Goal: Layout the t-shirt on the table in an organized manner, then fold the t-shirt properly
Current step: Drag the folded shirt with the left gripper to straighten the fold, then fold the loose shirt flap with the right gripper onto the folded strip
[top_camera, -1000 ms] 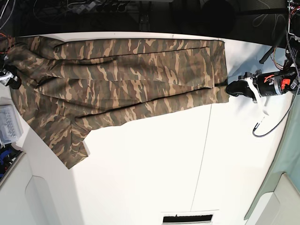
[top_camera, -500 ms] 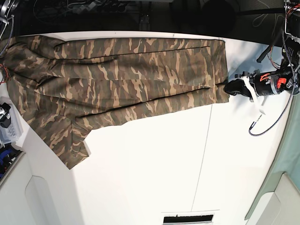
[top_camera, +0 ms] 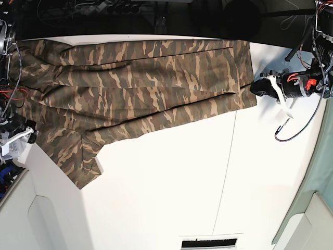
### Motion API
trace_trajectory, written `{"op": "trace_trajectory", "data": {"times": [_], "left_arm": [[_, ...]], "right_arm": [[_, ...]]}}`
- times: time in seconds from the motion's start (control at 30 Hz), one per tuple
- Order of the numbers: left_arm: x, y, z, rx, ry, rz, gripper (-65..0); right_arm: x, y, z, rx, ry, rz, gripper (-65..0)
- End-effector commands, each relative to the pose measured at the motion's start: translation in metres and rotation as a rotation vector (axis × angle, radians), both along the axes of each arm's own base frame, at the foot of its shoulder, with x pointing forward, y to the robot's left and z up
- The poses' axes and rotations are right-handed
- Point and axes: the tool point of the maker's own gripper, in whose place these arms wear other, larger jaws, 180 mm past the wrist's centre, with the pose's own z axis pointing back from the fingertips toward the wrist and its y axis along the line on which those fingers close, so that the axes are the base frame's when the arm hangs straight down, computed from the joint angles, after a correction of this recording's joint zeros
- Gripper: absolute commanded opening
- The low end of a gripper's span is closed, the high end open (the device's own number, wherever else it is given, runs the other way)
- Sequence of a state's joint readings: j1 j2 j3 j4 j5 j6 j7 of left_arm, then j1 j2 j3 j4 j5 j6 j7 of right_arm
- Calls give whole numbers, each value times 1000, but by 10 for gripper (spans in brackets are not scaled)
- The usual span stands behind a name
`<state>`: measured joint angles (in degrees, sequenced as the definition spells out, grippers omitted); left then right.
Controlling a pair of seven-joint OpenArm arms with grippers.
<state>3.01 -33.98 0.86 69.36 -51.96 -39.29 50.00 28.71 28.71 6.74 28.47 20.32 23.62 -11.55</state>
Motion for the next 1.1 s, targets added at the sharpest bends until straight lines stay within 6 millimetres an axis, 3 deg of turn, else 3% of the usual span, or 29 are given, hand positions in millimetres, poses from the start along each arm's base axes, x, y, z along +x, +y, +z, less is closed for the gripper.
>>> {"op": "trace_trajectory", "data": {"times": [0.0, 0.17, 0.27, 0.4, 0.6, 0.9, 1.07], "left_arm": [[12, 5, 12, -5, -50, 1, -650], [15, 4, 14, -10, -66, 7, -650], [14, 6, 13, 1, -63, 3, -650], [14, 6, 12, 6, -62, 1, -650], [32, 7, 25, -1, -106, 5, -650], [64, 22, 68, -49, -164, 24, -650], [65, 22, 72, -41, -163, 7, -650]], "right_arm": [[17, -1, 18, 10, -66, 13, -299], [12, 41, 8, 109, -67, 135, -325], [15, 48, 9, 117, -78, 148, -436], [23, 50, 19, 107, -109, 163, -650], [37, 46, 48, 65, -141, 201, -650], [58, 13, 136, 97, -301, 161, -650], [52, 12, 147, 125, -256, 185, -650]]}}
